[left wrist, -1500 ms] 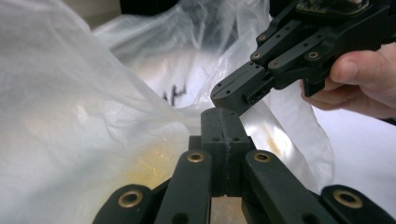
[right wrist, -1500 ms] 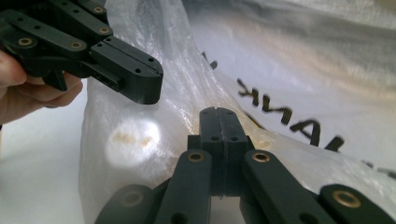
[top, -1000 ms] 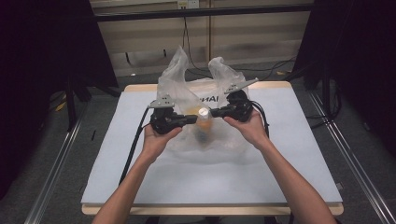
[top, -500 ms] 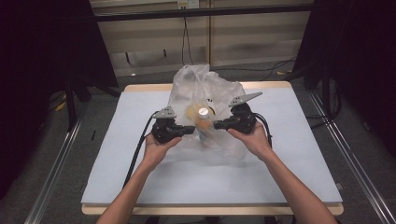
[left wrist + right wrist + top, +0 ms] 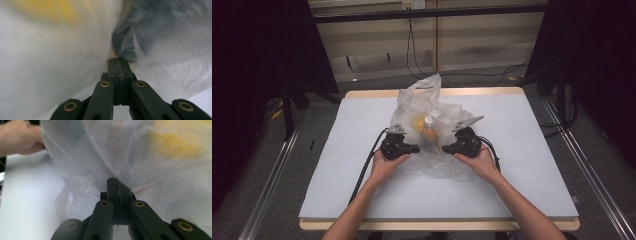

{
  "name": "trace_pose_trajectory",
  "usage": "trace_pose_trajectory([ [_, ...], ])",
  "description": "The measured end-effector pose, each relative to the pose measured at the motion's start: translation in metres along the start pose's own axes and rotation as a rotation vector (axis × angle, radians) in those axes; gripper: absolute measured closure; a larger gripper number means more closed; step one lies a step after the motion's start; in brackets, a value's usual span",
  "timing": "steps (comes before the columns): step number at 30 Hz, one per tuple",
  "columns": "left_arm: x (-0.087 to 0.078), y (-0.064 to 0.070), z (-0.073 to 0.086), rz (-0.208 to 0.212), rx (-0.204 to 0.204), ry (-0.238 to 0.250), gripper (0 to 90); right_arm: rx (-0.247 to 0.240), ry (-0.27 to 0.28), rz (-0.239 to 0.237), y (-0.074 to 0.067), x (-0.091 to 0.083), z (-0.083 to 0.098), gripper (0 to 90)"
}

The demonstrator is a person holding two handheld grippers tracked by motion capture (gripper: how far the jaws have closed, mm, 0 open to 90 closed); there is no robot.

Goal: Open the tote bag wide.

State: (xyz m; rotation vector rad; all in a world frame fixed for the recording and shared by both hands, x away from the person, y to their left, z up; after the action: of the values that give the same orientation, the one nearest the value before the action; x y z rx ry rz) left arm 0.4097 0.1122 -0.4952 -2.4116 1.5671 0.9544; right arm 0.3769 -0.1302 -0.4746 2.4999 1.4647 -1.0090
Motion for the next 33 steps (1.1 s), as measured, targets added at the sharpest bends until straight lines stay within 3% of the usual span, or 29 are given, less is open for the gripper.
trace_pose_trajectory([
  [4, 0.004, -0.005, 0.008, -0.011, -0.014, -0.036, 90.0, 0.010, -0.038, 0.017, 0.008, 0.009, 0.013, 90.0],
  [5, 0.004, -0.004, 0.007, -0.010, -0.012, -0.031, 90.0, 0.034, -0.064, 0.027, 0.009, 0.010, 0.016, 90.0],
  [8, 0.004, -0.004, 0.007, -0.014, 0.008, -0.044, 90.0, 0.061, -0.061, 0.011, 0.014, 0.013, 0.023, 90.0],
  [10, 0.005, -0.004, 0.007, -0.018, 0.003, -0.037, 90.0, 0.033, -0.062, 0.023, 0.014, 0.013, 0.022, 90.0],
  [12, 0.005, -0.002, 0.007, -0.024, 0.009, -0.044, 90.0, 0.036, -0.073, 0.045, 0.011, 0.013, 0.022, 90.0],
  [14, 0.004, -0.001, 0.007, -0.032, 0.018, -0.041, 90.0, 0.030, -0.056, 0.044, 0.011, 0.013, 0.023, 90.0],
  [16, 0.001, 0.000, 0.007, 0.008, 0.004, 0.017, 90.0, 0.018, -0.030, 0.037, 0.011, 0.010, 0.022, 90.0],
  [18, -0.006, 0.001, 0.004, 0.001, 0.009, 0.036, 90.0, 0.022, -0.010, 0.044, 0.009, 0.004, 0.019, 90.0],
  [20, -0.016, 0.004, 0.001, 0.011, 0.014, 0.063, 90.0, 0.033, 0.017, 0.021, 0.005, -0.004, 0.016, 90.0],
  [24, -0.034, 0.014, -0.005, 0.015, 0.043, 0.096, 90.0, 0.019, 0.081, 0.022, -0.001, -0.024, 0.009, 90.0],
  [33, -0.073, 0.027, -0.029, 0.020, 0.094, 0.206, 90.0, 0.000, 0.205, 0.053, -0.013, -0.078, -0.004, 90.0],
])
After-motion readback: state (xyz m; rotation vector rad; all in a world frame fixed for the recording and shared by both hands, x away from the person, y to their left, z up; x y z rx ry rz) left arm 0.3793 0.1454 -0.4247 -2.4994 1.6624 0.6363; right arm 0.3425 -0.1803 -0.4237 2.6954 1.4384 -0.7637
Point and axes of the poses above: each handheld gripper's, and its own axes: x roughly forward along the jaws, z roughly out of its underside, y roughly to its right, the point moved 2 cm from there along x, roughly forward along the jaws, and after that the axes turned 3 degrees about y, right-handed, at the moved point
